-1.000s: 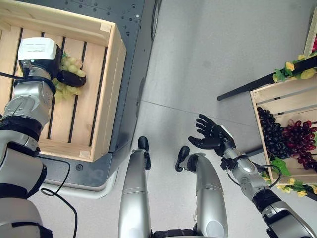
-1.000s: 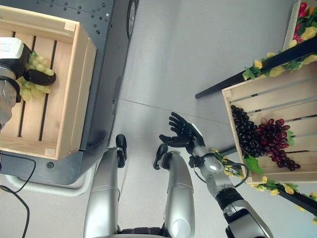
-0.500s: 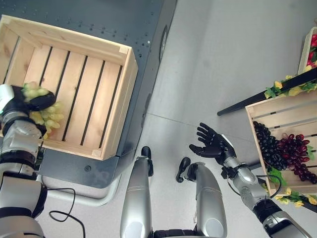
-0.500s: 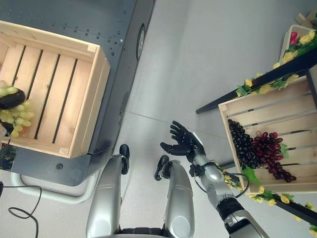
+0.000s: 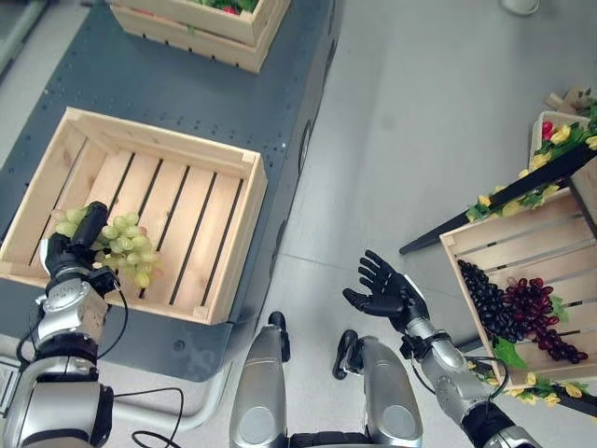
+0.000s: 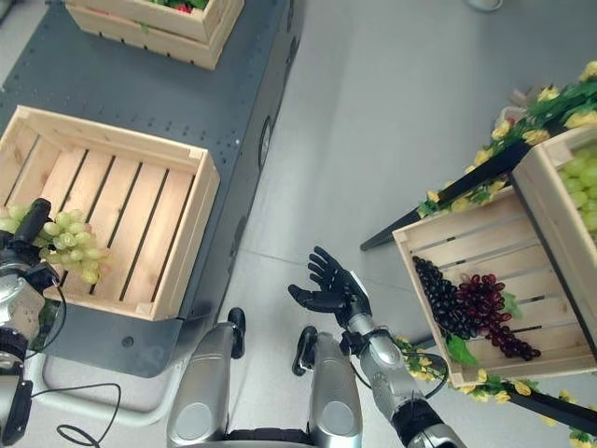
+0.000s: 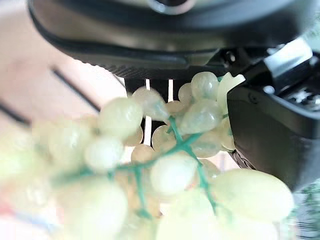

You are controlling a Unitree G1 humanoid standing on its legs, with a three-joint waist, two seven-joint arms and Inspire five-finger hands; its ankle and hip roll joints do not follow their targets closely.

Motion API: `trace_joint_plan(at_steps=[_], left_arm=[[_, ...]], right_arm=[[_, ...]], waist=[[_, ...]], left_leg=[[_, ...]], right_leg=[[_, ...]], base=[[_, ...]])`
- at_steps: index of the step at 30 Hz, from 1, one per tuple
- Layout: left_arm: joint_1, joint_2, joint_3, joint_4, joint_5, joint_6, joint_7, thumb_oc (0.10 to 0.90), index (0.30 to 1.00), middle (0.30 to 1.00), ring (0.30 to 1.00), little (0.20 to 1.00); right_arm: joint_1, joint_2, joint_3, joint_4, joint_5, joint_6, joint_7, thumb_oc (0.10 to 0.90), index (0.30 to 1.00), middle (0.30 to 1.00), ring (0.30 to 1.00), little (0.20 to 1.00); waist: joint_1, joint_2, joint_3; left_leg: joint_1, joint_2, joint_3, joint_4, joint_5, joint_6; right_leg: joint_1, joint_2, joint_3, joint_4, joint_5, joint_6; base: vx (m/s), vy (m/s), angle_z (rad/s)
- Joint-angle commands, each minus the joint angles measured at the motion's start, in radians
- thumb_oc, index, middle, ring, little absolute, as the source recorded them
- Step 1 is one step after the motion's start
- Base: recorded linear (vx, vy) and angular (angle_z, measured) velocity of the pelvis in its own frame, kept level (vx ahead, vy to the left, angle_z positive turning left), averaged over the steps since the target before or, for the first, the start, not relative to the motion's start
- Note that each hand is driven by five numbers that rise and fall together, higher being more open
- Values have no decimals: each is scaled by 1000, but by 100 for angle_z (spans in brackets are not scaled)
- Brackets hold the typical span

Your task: Pick up the fruits from the basket on one side to the basket on the other side

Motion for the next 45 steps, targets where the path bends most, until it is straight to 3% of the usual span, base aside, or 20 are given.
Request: trace_joint_plan(at_steps=[1,6,13,19,23,29,34,42,45], left_arm=[[5,17,63,-122,-45,-196,-15,400,300,300,300,300],[65,-55,55,-298,-45,-246,-33,400,300,300,300,300],[71,-129,-7,-466,62,-295,-19,400,300,300,300,300],[-4,-131,-71,-574,101,-288,-37,400,300,300,300,300],[-69,-127,-117,-622,123,-284,-61,400,300,300,300,300],[-154,-141,-199,-668,161,-266,-102,400,300,300,300,300],[-229,-149,-270,-662,199,-249,-128,400,300,300,300,300],[-370,-143,-382,-615,209,-239,-187,400,300,300,300,300],[-434,-159,-426,-585,179,-235,-213,400,300,300,300,300]], right_arm=[[18,5,-51,-103,-21,-71,-21,800,900,900,900,900],[44,26,-90,-132,14,-52,-2,800,900,900,900,900],[19,3,-111,-175,-37,-43,-37,800,900,900,900,900],[-26,-28,-121,-233,5,33,26,800,900,900,900,900],[-95,-64,-121,-269,-37,106,7,800,900,900,900,900],[-225,-90,-85,-294,-7,227,35,800,900,900,900,900],[-282,-58,-44,-285,97,323,61,800,900,900,900,900],[-369,-4,2,-252,176,376,91,800,900,900,900,900],[-420,9,24,-207,265,439,126,800,900,900,900,900]], waist=[[-13,82,-129],[-22,99,-234],[-26,118,-323],[-40,119,-390],[-44,114,-419],[-50,105,-442],[-56,104,-458],[-61,105,-471],[-61,101,-480]], left_leg=[[208,-105,24,-223,-60,46],[338,-125,-3,-373,-14,22],[412,-125,-38,-478,36,2],[455,-118,-49,-600,92,-20],[463,-115,-48,-645,113,-29],[464,-110,-33,-631,101,-27],[479,-105,-19,-633,96,-28],[494,-99,4,-635,89,-26],[501,-99,7,-635,85,-26]], right_leg=[[51,26,26,-115,117,-3],[209,64,30,-305,136,0],[313,100,39,-456,164,-19],[379,125,55,-620,233,-16],[397,142,61,-689,262,-18],[402,147,77,-694,261,-24],[416,152,84,-704,263,-26],[426,153,90,-714,270,-22],[433,153,93,-720,272,-21]], base=[[66,-27,-8],[71,-51,-5],[54,-66,-4],[7,-90,-4],[-12,-107,-12],[-6,-85,-11],[25,-44,-13],[15,-25,-7],[16,-20,-6]])
